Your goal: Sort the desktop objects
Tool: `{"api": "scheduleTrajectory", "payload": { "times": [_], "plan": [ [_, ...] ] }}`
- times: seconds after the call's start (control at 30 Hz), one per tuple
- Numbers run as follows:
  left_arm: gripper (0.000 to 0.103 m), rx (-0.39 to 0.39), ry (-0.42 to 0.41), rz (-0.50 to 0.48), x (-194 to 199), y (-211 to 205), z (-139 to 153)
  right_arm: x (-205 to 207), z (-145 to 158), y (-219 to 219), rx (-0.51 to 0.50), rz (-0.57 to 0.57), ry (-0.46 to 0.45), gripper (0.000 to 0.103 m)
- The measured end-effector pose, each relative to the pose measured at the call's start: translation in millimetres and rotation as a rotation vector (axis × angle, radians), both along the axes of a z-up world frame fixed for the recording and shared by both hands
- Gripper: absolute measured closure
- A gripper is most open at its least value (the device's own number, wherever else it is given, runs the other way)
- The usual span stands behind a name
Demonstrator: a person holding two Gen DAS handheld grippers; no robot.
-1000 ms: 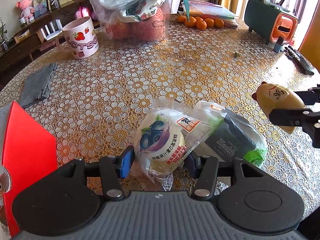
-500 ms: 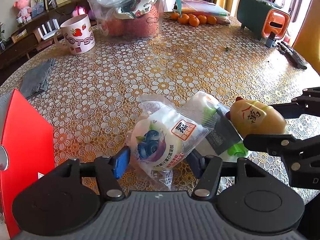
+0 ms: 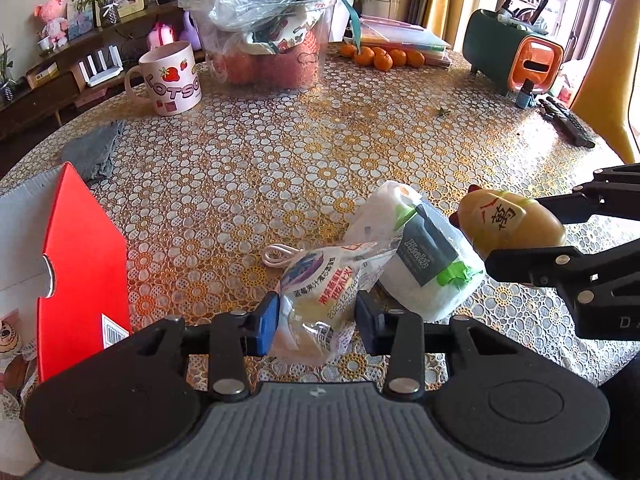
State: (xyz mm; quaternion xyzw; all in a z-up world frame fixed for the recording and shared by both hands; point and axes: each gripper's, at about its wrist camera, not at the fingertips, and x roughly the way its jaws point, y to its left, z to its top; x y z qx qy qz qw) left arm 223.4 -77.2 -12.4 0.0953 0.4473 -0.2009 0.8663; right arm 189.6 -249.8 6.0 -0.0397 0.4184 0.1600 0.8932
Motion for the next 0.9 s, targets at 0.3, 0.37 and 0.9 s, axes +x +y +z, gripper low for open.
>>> {"api": "scheduleTrajectory", "payload": {
  "times": [0.3,0.37,0.9],
  "plan": [
    [0.066,-0.066,-0.049,0.020,-25,24,25,-23,17,15,-0.006,0.032,-0.024,0.055],
    [0.066,-0.081,-0.059,0.018,-31,30,32,-28,22,20,-0.010,0.038,-0.033,0.055],
    [0.066,-0.124,-0.146,0.086,-65,116,80,-47,62,95,-0.011,0.180,-0.075,0.055]
  ]
}}
